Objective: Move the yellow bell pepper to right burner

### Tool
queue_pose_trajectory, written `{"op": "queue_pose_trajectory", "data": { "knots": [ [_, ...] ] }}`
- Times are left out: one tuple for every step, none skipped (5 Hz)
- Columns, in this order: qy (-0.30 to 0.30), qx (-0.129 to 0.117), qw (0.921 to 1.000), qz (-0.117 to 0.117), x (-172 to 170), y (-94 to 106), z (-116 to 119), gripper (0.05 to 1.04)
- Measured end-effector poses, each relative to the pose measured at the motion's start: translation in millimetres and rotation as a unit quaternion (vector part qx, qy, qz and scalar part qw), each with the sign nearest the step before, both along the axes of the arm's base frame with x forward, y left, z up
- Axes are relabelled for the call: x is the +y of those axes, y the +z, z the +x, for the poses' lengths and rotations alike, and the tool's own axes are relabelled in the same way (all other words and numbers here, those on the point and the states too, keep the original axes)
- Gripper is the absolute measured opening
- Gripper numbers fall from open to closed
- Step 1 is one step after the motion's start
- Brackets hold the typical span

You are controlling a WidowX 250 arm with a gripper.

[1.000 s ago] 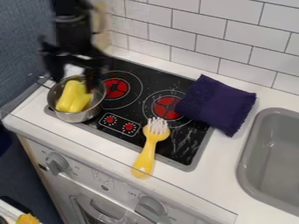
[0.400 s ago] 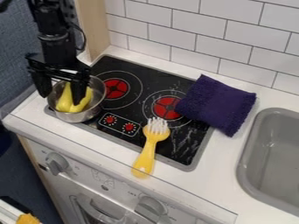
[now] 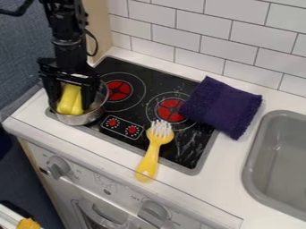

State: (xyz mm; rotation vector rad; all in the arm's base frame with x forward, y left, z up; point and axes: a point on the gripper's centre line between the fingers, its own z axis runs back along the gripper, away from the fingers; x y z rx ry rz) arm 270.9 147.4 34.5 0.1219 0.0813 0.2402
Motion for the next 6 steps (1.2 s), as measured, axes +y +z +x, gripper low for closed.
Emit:
{"op": "queue_pose_trajectory", "data": {
  "knots": [
    [0.004,0.006,1.0,0.0,-3.1,-3.9,2.9,0.97],
    [0.009,0.004,0.9999,-0.004,-5.6,-4.1,3.6,0.876],
    [0.003,0.0,1.0,-0.004,-7.6,-4.3,6.2,0.876],
    [-0.009,-0.022,0.9997,0.002,-19.7,11.9,14.4,0.876],
    [-0.012,-0.071,0.9972,0.019,-32.2,50.1,32.1,0.876],
    [-0.048,-0.102,0.9936,0.008,-61.8,70.4,62.7,0.876]
  ]
}}
